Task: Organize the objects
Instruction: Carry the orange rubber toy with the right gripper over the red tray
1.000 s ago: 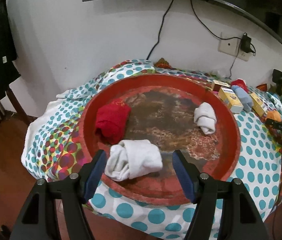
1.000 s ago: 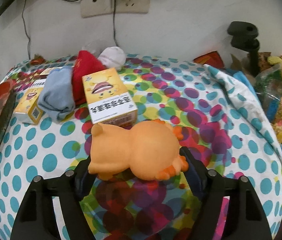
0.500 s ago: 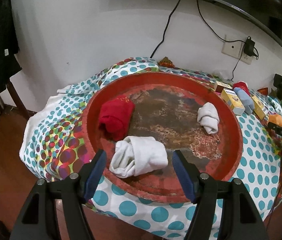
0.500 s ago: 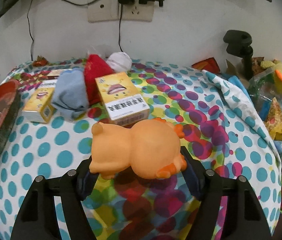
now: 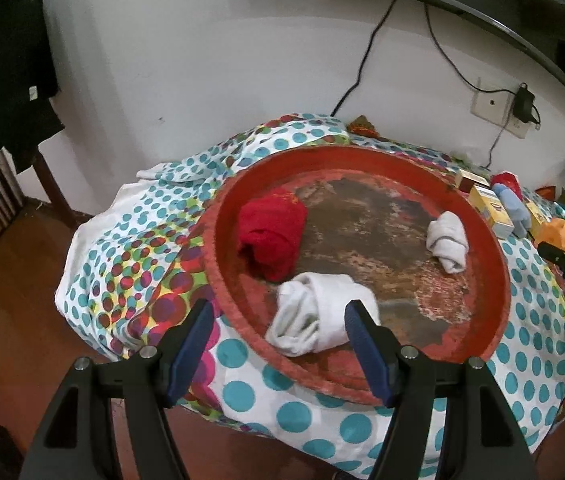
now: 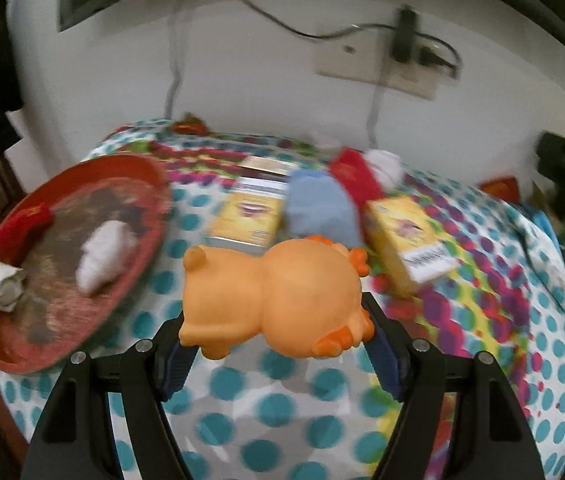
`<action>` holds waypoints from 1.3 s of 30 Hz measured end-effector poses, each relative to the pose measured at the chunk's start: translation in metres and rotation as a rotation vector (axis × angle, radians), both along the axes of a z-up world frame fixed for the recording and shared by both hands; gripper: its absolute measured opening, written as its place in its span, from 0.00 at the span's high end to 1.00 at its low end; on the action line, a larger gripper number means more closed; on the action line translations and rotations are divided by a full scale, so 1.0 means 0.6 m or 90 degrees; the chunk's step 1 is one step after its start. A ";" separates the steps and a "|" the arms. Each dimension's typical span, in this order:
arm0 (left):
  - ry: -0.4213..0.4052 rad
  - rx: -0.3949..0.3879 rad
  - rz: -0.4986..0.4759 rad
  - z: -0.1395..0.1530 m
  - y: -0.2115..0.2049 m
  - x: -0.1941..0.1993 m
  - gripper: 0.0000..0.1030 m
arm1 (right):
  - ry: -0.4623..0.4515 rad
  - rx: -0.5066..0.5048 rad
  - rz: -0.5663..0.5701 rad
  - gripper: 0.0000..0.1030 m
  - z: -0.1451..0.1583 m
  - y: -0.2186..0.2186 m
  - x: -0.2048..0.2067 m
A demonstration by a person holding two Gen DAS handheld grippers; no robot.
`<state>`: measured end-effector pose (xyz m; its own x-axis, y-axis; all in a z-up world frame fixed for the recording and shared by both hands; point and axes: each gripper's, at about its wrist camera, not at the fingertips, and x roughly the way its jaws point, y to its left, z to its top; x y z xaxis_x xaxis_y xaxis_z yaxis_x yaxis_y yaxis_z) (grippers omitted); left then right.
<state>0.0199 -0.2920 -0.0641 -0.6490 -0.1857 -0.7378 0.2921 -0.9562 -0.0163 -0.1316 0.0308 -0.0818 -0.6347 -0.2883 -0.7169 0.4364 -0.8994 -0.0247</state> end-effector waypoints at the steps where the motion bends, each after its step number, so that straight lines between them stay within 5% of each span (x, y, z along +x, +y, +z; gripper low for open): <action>1: 0.000 0.004 0.005 0.000 -0.005 0.001 0.32 | 0.000 -0.001 0.009 0.30 0.001 -0.011 0.003; 21: 0.002 0.025 0.063 0.007 -0.063 0.018 0.32 | -0.030 0.040 0.180 0.29 -0.010 -0.239 0.066; 39: -0.004 0.043 0.098 0.005 -0.098 0.029 0.32 | -0.067 0.073 0.234 0.28 -0.052 -0.351 0.103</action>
